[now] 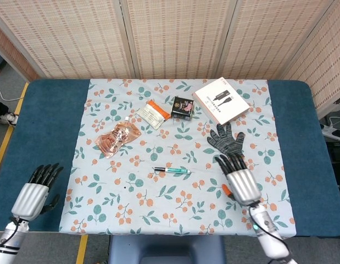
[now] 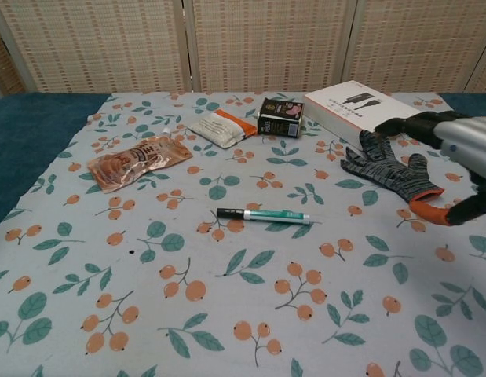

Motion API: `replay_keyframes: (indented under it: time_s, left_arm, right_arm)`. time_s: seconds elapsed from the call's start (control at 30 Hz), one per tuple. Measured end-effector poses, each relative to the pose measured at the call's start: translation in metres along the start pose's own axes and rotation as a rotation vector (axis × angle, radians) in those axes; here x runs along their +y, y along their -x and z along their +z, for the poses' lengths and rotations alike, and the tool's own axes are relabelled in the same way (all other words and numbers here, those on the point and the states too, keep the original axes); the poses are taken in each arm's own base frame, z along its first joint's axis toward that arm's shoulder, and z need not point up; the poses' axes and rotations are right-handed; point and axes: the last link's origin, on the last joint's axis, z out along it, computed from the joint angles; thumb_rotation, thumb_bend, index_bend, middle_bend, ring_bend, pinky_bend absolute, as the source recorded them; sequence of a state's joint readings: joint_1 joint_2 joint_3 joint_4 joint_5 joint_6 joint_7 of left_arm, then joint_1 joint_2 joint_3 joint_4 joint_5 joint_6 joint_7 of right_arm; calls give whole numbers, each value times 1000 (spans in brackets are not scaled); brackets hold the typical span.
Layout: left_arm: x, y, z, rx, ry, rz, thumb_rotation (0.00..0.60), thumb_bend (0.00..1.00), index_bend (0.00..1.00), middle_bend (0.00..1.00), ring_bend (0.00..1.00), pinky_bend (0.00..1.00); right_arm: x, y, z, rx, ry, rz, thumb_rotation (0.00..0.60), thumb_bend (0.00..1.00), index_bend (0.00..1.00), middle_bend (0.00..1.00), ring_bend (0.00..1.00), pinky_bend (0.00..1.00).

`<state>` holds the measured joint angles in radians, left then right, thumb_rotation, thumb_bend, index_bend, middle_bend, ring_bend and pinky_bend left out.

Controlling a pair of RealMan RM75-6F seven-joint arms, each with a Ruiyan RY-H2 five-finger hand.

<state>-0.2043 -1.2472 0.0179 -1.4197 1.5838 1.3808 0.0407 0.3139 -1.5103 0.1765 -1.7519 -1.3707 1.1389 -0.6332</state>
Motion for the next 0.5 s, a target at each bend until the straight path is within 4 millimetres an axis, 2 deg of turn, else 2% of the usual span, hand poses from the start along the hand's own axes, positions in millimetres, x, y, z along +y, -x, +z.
replay_keyframes:
  time_s: [0.13, 0.23, 0.33, 0.5]
  left_arm:
    - [-4, 2, 3, -7, -25, 8, 600, 398, 0, 0, 0, 54]
    - [-6, 3, 5, -8, -38, 14, 600, 398, 0, 0, 0, 54]
    - [-8, 3, 7, -11, -49, 14, 600, 398, 0, 0, 0, 54]
    - [-9, 3, 8, -13, -59, 11, 600, 399, 0, 0, 0, 54]
  right_arm:
    - [-40, 22, 48, -59, -22, 0, 600, 237, 197, 173, 0, 0]
    - [-59, 35, 74, -89, -24, -32, 600, 236, 229, 196, 0, 0]
    - [-73, 47, 92, -110, -23, -58, 600, 237, 254, 216, 0, 0]
    - [-92, 59, 110, -126, -28, -66, 600, 238, 305, 256, 0, 0]
